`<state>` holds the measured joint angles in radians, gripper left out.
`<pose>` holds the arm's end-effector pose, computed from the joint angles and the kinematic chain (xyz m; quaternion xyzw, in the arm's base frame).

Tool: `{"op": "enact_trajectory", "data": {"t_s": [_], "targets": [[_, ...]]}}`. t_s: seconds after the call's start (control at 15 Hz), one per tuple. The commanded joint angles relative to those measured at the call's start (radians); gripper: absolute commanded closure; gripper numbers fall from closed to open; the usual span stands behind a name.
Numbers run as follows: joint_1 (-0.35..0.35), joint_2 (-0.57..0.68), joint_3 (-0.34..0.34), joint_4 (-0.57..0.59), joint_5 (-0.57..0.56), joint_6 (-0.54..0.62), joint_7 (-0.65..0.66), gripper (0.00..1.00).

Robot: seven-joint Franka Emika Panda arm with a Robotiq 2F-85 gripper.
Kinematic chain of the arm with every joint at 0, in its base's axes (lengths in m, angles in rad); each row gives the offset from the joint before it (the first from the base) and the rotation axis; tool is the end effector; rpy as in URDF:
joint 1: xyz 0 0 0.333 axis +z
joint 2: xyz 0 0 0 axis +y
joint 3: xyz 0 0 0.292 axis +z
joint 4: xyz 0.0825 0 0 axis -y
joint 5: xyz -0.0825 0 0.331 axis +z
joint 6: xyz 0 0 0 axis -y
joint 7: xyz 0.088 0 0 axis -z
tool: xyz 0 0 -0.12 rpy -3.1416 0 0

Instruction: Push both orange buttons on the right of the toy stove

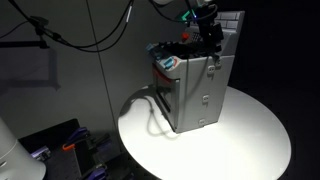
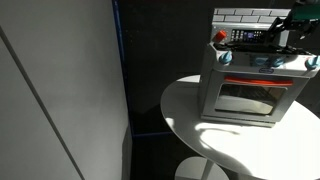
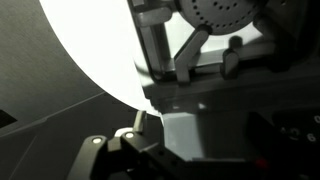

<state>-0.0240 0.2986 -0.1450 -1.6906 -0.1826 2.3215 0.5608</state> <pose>0.6146 -0.1011 0.4464 0.9356 -0.2966 0.1810 0.0624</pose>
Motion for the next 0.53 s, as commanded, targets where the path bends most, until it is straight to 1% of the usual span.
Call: {"op": "enact_trajectory", "data": {"t_s": [0.0,0.47], "targets": [[0.013,0.019,-0.018,0.038,-0.025,0.004,0.016,0.00],[-0.005,-0.048,0.011,-0.007,0.057,-0.079,-0.076,0.00]]}}
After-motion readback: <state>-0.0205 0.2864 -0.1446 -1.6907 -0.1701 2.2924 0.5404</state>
